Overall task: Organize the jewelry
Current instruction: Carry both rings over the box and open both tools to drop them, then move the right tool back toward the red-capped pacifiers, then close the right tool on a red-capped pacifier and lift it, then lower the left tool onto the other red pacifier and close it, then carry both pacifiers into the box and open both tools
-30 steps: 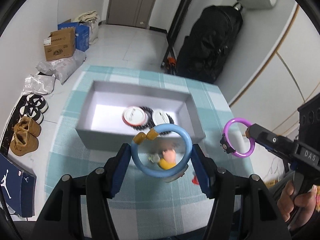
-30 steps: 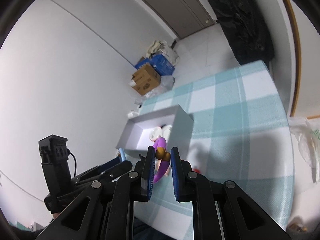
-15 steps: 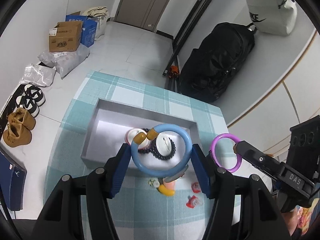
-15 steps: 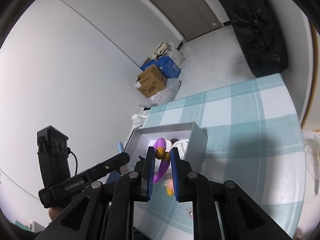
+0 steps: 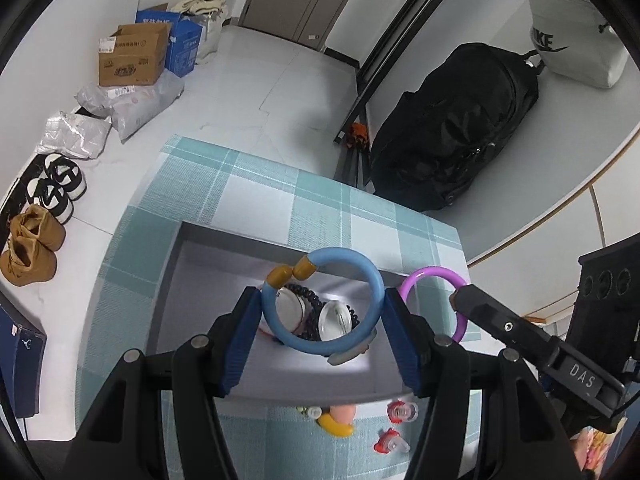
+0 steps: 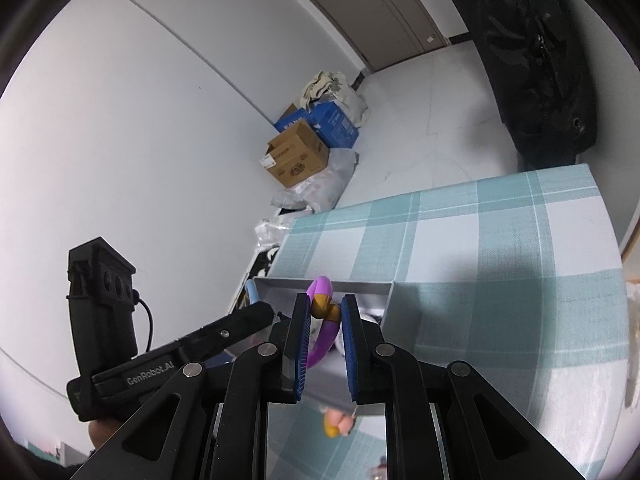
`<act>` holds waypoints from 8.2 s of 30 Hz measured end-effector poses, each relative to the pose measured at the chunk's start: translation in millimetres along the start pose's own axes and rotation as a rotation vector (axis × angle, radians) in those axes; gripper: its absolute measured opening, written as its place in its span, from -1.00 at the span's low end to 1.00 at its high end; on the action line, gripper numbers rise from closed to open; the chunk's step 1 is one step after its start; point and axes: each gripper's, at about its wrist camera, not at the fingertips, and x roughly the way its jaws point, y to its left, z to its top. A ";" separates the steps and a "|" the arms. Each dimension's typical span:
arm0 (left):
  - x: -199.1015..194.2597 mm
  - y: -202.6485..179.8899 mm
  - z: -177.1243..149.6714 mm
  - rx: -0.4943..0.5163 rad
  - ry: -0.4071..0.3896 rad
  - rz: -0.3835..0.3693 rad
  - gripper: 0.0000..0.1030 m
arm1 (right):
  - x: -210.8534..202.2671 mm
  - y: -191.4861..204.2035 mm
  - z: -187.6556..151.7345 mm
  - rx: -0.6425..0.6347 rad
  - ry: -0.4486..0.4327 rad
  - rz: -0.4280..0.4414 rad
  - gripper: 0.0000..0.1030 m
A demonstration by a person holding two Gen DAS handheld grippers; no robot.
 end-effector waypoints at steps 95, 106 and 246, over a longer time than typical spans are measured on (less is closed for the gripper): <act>-29.9 -22.7 -85.2 0.181 -0.081 0.173 0.54 | -62.8 -3.8 -99.3 -0.182 0.035 -0.258 1.00; -15.5 -10.6 -96.9 0.166 0.013 0.219 0.55 | -35.1 -2.7 -121.4 -0.221 0.186 -0.208 0.49; -12.1 -18.8 -14.5 0.084 0.018 -0.049 -0.72 | -4.8 26.6 -20.7 -0.082 -0.025 0.001 -0.71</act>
